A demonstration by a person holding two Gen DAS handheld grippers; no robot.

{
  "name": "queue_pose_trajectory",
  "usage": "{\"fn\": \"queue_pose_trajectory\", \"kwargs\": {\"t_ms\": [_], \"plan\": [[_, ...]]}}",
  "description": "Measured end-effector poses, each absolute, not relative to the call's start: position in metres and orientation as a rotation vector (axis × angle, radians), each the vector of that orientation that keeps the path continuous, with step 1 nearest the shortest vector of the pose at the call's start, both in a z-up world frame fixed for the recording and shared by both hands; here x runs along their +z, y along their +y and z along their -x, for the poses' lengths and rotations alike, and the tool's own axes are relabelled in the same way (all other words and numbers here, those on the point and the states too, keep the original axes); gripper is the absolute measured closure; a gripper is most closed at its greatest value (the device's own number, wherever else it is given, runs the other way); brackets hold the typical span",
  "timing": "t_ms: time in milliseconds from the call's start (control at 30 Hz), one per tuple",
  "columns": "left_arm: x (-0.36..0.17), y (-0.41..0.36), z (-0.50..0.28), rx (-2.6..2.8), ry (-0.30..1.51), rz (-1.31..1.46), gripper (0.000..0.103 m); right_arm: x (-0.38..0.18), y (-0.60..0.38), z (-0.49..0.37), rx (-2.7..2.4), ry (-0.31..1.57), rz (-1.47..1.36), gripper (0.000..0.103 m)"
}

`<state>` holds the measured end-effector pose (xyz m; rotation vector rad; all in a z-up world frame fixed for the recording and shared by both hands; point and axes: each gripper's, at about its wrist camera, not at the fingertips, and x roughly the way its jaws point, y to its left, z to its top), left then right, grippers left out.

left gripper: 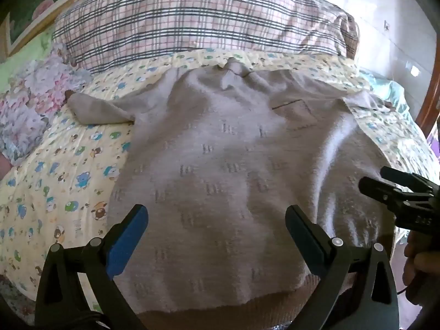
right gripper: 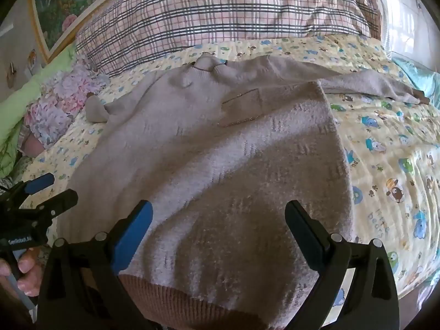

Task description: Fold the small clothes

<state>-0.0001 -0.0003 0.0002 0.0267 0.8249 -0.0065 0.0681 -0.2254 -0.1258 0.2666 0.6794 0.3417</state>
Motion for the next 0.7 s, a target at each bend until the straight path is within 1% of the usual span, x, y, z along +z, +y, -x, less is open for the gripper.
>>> {"fn": "queue_pose_trajectory", "kwargs": {"t_ms": [300, 700], "plan": [[-0.0017, -0.0085, 0.0057, -0.013, 0.822, -0.03, 0.003, -0.1253, -0.2231, -0.0683, 0.349, 0.679, -0.276, 0.006], [-0.0044, -0.001, -0.0022, -0.016, 0.849, -0.023, 0.003, -0.127, -0.217, -0.0707, 0.359, 0.69, -0.281, 0.006]]}}
